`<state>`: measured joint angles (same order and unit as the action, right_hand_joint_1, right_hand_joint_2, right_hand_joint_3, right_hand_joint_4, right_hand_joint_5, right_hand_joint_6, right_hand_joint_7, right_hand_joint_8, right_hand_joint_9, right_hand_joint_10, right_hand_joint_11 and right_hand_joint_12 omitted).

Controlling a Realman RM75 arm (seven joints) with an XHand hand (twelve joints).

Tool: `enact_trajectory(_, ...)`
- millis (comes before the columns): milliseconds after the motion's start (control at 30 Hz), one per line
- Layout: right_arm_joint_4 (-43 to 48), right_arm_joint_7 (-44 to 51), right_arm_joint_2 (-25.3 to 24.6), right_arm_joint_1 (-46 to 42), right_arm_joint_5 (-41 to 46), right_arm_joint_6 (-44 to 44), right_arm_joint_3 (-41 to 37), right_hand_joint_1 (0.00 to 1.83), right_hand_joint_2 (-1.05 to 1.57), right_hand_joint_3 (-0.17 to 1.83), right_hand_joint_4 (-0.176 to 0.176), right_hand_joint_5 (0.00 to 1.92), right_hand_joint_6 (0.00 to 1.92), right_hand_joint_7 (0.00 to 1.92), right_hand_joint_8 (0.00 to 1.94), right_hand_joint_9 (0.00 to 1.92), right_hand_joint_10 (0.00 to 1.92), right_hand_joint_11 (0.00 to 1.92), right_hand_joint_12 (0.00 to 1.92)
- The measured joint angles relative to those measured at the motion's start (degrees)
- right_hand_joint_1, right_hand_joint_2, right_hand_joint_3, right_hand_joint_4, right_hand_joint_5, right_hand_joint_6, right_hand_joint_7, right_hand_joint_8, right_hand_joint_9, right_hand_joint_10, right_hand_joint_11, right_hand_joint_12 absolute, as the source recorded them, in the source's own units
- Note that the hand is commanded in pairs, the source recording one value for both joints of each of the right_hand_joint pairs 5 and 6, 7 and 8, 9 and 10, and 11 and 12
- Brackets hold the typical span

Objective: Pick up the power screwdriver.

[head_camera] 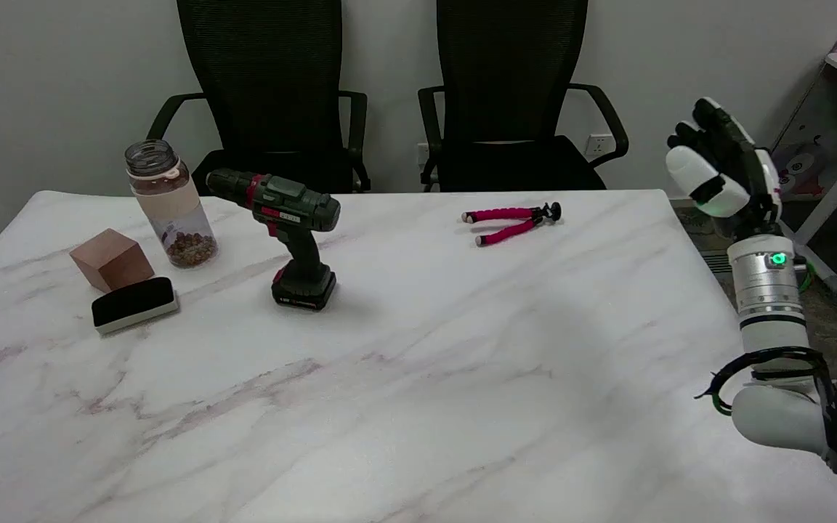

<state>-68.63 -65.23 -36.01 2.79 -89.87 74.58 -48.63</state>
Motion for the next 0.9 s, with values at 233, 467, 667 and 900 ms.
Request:
enact_trajectory(233, 0.6, -1.3, -0.3, 0.5, -2.6, -5.3, 2.0, 0.91, -0.44, 0.92, 0.052, 0.25, 0.25, 0.25, 0.25, 0.26, 0.26, 0.14, 0.14)
enact_trajectory(467, 5.7, -8.0, -4.8, 3.4, -7.8, -10.2, 5.3, 0.92, -0.47, 0.83, 0.077, 0.22, 0.22, 0.22, 0.22, 0.26, 0.26, 0.14, 0.14)
enact_trajectory(667, 13.5, -17.2, -11.6, 7.4, -15.9, -11.9, 7.5, 0.92, -0.46, 0.83, 0.084, 0.23, 0.23, 0.23, 0.23, 0.29, 0.29, 0.19, 0.19)
enact_trajectory(900, 20.8, -24.9, -18.9, 12.8, -24.6, -13.9, 10.1, 0.92, -0.49, 0.89, 0.110, 0.22, 0.22, 0.22, 0.22, 0.27, 0.27, 0.15, 0.15)
